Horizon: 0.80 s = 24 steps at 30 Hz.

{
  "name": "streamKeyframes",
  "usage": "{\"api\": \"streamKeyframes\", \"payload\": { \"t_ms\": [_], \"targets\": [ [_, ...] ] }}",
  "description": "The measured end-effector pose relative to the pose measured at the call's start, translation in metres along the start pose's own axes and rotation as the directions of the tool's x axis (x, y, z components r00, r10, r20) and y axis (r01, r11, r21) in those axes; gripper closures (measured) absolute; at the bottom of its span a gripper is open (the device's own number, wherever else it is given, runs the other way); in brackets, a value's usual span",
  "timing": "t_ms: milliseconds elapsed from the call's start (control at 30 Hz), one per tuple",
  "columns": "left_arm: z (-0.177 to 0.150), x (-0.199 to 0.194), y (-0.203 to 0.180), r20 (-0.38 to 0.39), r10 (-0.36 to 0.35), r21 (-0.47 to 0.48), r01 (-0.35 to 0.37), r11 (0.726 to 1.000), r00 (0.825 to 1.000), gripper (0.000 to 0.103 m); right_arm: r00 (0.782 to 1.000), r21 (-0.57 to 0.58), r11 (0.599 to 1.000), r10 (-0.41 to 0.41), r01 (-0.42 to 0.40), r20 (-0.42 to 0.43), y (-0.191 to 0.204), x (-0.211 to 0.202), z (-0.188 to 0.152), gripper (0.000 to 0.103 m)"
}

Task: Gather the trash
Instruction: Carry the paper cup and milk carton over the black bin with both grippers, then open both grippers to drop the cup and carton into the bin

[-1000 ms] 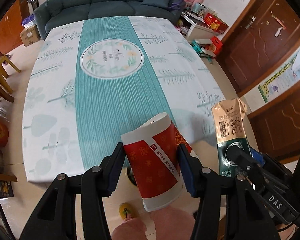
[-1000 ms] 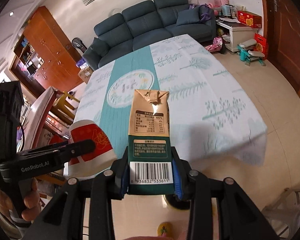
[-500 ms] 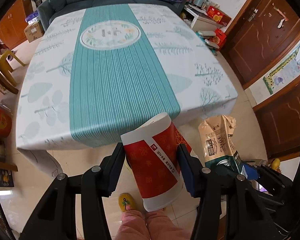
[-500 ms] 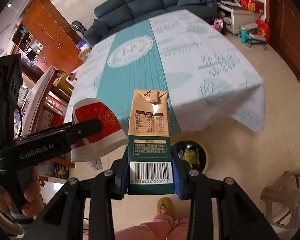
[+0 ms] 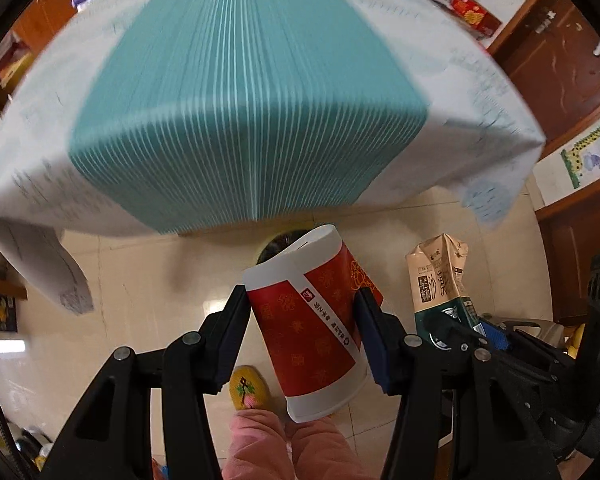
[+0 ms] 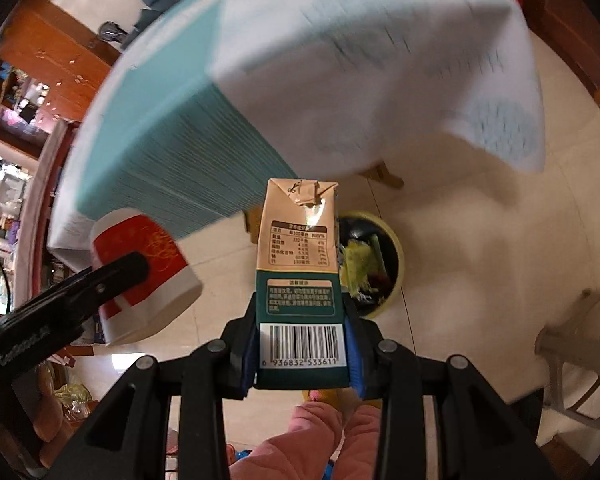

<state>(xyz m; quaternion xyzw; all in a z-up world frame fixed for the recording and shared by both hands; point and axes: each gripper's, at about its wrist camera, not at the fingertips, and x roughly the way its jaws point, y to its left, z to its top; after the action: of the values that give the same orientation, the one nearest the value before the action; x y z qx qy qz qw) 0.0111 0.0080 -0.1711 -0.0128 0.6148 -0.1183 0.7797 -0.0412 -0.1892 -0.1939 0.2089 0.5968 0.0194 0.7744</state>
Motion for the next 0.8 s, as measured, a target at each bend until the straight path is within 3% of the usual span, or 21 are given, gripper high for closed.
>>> {"api": "streamKeyframes", "payload": {
  "t_ms": [300, 667, 733, 767, 800],
  "targets": [
    [-0.017, 0.106, 0.005, -0.053, -0.021, -0.028, 0.020, 0.999, 0.998, 0.049, 0.998, 0.067, 0.998, -0.015, 0.019, -0.057, -0.048, 0.097, -0.008, 0.067],
    [-0.025, 0.206, 0.005, 0.012, 0.001, 0.014, -0.001, 1.000, 1.000, 0.046, 0.999, 0.030, 1.000, 0.002, -0.001, -0.037, -0.071, 0.198, 0.003, 0.066],
    [-0.025, 0.221, 0.008, 0.016, 0.009, 0.014, -0.009, 1.000, 1.000, 0.042, 1.000, 0.013, 1.000, 0.011, -0.011, -0.028, -0.075, 0.216, 0.004, 0.065],
    [-0.024, 0.227, 0.012, 0.012, 0.008, 0.012, -0.008, 1.000, 1.000, 0.036, 1.000, 0.006, 1.000, 0.010, -0.010, -0.024, -0.078, 0.222, 0.003, 0.062],
    [-0.024, 0.235, 0.014, 0.014, 0.023, 0.005, -0.023, 1.000, 1.000, 0.031, 1.000, -0.006, 1.000, 0.006, -0.007, -0.017, -0.079, 0.230, 0.003, 0.055]
  ]
}}
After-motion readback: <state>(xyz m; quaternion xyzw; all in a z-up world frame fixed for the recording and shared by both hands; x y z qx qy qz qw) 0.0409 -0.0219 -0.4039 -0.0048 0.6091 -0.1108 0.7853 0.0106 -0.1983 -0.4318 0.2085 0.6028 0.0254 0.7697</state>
